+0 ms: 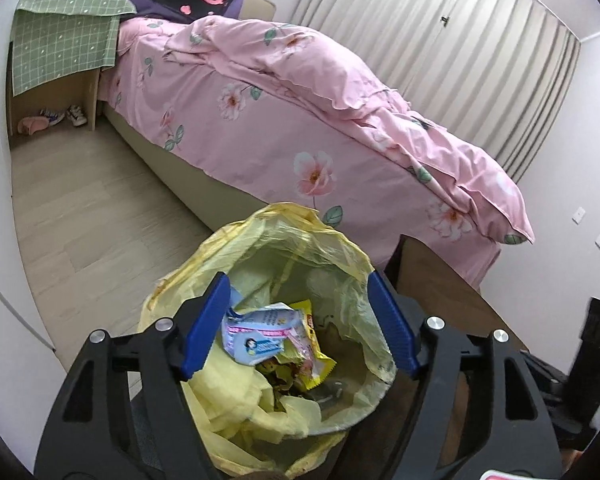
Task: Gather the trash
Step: 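Carry both wrappers over the yellow bag and release them inside, then grasp the red snack wrapper on the table with the left gripper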
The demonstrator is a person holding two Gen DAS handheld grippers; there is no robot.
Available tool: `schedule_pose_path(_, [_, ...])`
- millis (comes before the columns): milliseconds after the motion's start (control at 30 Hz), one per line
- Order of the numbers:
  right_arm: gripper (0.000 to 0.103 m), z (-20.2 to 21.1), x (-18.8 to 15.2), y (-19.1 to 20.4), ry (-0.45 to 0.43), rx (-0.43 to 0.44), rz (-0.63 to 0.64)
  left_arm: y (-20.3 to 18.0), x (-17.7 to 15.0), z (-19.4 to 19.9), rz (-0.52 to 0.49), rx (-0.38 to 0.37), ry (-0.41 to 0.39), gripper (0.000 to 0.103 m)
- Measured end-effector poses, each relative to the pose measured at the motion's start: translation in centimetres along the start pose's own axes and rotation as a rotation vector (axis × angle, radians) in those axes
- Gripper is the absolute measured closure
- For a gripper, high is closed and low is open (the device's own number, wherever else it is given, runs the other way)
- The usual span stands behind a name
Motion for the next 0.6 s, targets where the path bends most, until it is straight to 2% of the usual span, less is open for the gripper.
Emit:
schedule_pose_path(133, [0.062,4.4,-2.8,-3.1,-0.044,-0.105,-0.046,-2.6,-1.2,0.1,-0.061,-0.032,0.017,0.029])
schedule_pose_path(200, [0.062,6.7,-4.3,-4.9,-0.063,-0.156,-0.080,-4.5,-2.0,0.1,-0.110,-0.051,0.033,0.029])
schedule_pose_path(300, [0.062,9.8,-6.8,-7.3,-0.083,-0.204,-0.140,-7.8,-3.2,0.0,-0.188,-0.083,0.053,0.022])
schedule_pose_path(367, [0.062,11.8,-8.6,-8.7,-0.099,-0.239,-0.176,-10.5,-4.5,-0.2,-0.260,-0.144,0.086,0.020])
schedule_pose_path(433, [0.062,13.8,-10.3,-10.2,-0.116,-0.292,-0.206,-13.5,-6.1,-0.6,-0.333,-0.235,0.137,0.014])
schedule_pose_path(500, [0.062,15.7,-12.0,-11.5,-0.134,-0.346,-0.228,-16.0,-7.6,-1.0,-0.388,-0.302,0.178,0.014])
schedule_pose_path(600, [0.062,18.3,-14.5,-13.4,-0.160,-0.408,-0.272,-19.2,-9.9,-1.7,-0.477,-0.341,0.226,0.014])
Point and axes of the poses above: each gripper's, at about its wrist camera, not at the fingertips, and z roughly against the way its jaws point, y to its left, x to its top, the point moved 7 cm from there along -z, roughly the way its jaws point, and after that the axes turned 15 degrees about y, right-handed, at the moved point
